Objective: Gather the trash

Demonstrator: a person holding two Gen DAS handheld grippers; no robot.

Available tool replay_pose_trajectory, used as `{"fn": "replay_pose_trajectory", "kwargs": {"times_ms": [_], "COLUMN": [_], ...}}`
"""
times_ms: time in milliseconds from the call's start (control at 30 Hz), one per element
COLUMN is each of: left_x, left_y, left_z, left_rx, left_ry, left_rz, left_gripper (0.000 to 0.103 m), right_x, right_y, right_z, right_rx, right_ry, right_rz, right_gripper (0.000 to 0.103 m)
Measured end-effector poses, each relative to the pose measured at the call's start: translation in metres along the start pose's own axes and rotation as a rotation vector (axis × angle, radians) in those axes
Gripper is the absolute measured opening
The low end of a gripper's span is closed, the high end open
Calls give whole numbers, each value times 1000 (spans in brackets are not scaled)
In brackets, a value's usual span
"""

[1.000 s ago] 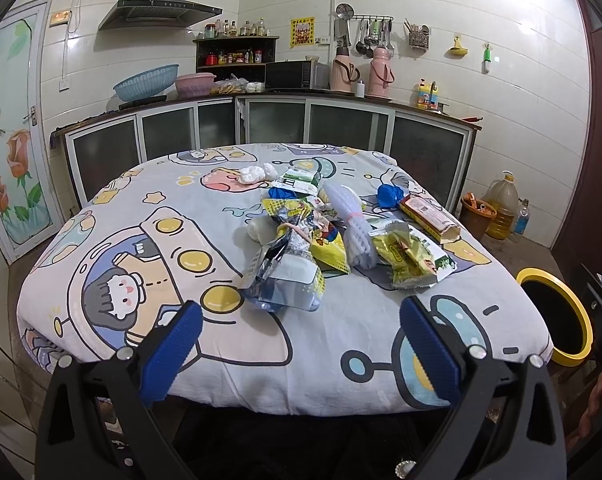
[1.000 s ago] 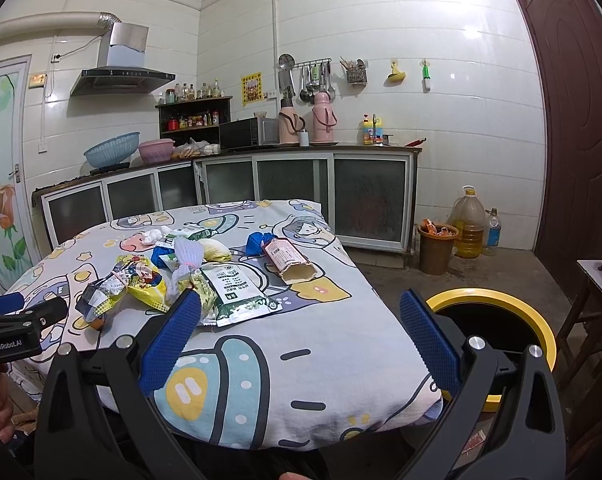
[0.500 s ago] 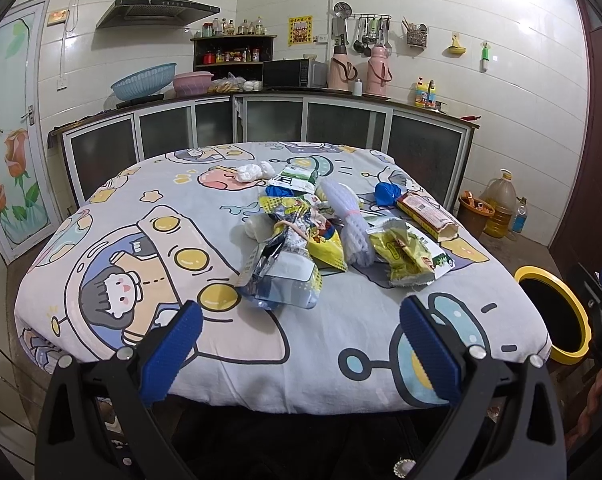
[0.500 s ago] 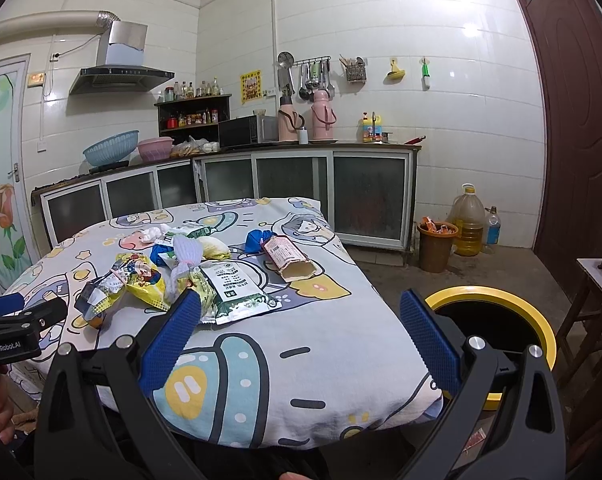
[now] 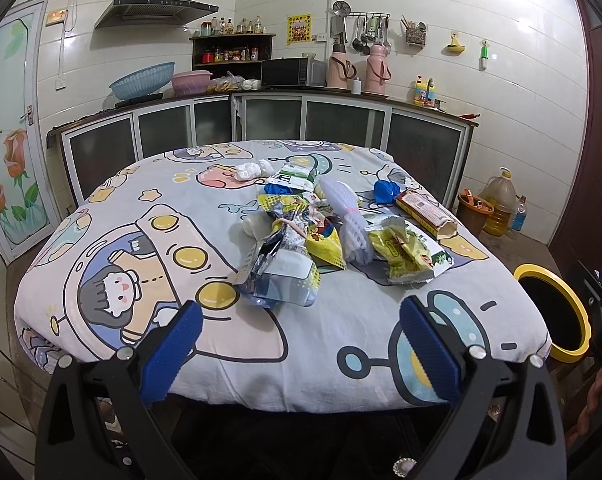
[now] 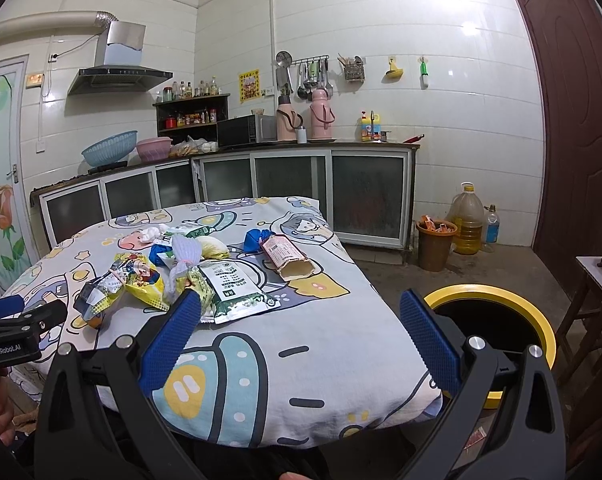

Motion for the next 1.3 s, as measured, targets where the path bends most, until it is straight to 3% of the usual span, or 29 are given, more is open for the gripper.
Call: {"fn": "replay_pose_trajectory", "kwargs": {"times_ms": [700, 800, 867, 933, 1033, 1200, 1300], "left_x": [0, -2, -7, -12, -23, -35, -50], "left_y": [-2, -6, -10, -14, -18, -9, -1], "left_z": [2, 3, 3, 4, 11, 28, 28], "left_rx": [-10, -21, -9, 29, 92, 116, -9], "left_ry": [-12, -37, -102, -214, -305, -327, -285], "left_rz": [16, 33, 51, 73, 90, 78, 146], "left_gripper": [95, 95, 95, 95, 95, 95, 95], "right_x": [0, -6, -13, -24, -40, -78, -105], "right_y": [4, 11, 16, 22, 26, 23, 24], "right_z": [-7, -15, -21, -27, -32, -22, -9], "right_rx": [-25, -54, -80, -106, -142, -89, 62], "right_ry": [-15, 17, 35, 63, 106, 170, 169], "right_rz": [-2, 3, 15, 41, 91, 217, 286], "right_gripper": [95, 95, 95, 95, 95, 95, 95]}}
Point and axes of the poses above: each gripper's, at about its wrist camera, not at the fingertips, and x roughly against the way its jaws point, z to its left, y to its top, the point moved 7 cm from there along -x, roughly the way its jaws point
